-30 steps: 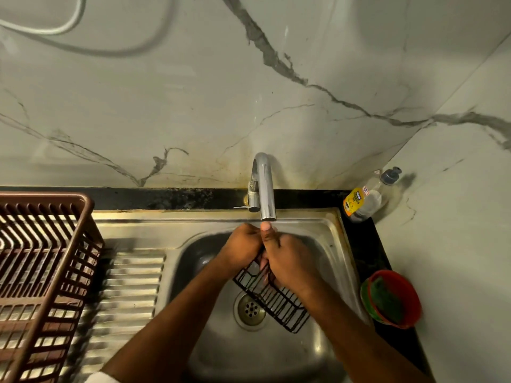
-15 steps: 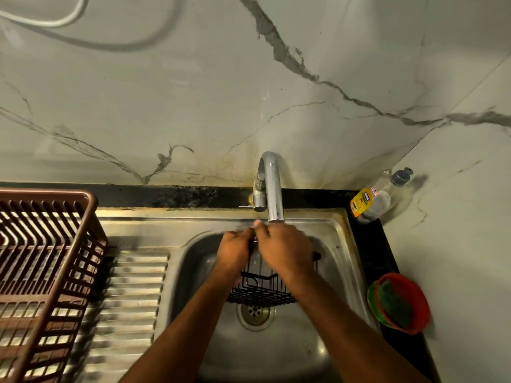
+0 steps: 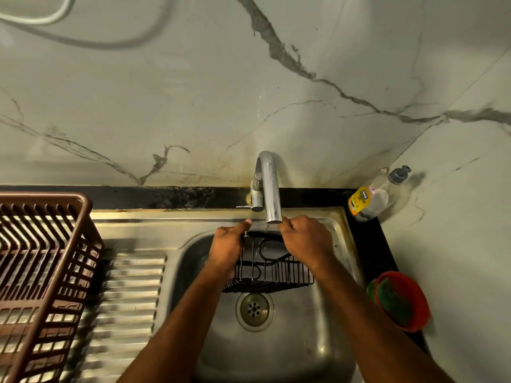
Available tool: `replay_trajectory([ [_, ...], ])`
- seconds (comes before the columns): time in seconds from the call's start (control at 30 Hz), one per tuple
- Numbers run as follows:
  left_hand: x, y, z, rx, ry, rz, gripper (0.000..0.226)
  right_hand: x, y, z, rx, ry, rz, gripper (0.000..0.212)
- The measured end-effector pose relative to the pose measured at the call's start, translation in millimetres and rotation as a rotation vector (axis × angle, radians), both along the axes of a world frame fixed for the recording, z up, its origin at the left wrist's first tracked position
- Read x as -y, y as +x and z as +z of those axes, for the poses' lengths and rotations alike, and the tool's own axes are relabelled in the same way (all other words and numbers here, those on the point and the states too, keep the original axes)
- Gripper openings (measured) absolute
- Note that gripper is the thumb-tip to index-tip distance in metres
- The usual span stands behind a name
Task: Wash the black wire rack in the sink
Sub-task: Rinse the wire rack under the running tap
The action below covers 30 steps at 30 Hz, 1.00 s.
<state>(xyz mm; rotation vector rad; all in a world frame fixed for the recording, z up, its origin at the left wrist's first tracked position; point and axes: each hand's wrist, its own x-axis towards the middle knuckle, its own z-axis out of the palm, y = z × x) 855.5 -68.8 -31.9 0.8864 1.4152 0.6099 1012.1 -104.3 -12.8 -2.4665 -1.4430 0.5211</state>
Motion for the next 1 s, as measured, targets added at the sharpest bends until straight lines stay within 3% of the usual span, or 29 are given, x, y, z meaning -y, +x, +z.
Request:
replay_trajectory([
  [0.1,3,0,-1,0.073,-0.049,0.093,0.033,-1,7,-5,-0.069,0.074,-0.015,0.058],
  [0.17,4,-7,-3,0.115,-0.062,0.145,0.02,-5,16,-14,-0.319,0.126,-0.088,0.059],
  [0.23,4,-16,-6,0.124,-0.102,0.193,0.025,-7,17,-16,-0.482,0.164,-0.139,0.057],
  [0.4,4,-22,-15,0.136,-0.108,0.233,0.027,-8,-11,-3,-0.135,0.106,0.011,0.038],
  [0.5,7,-8,-4,0.096,-0.031,0.087,0.028,-3,-59,4,0.158,0.084,0.249,0.059],
  [0.6,10,3,6,0.119,-0.021,0.033,0.042,-3,-90,2,0.23,0.049,0.321,0.067],
  [0.77,10,0,-9,0.072,0.128,-0.117,0.035,-7,-62,2,0.106,0.038,0.157,0.063],
  [0.87,4,7,-7,0.113,0.241,-0.305,0.037,-9,-36,-2,-0.19,0.031,-0.126,0.044],
  [1.0,-8,7,-13,-0.027,0.388,-0.573,0.033,-3,-12,3,-0.347,0.184,-0.247,0.068],
])
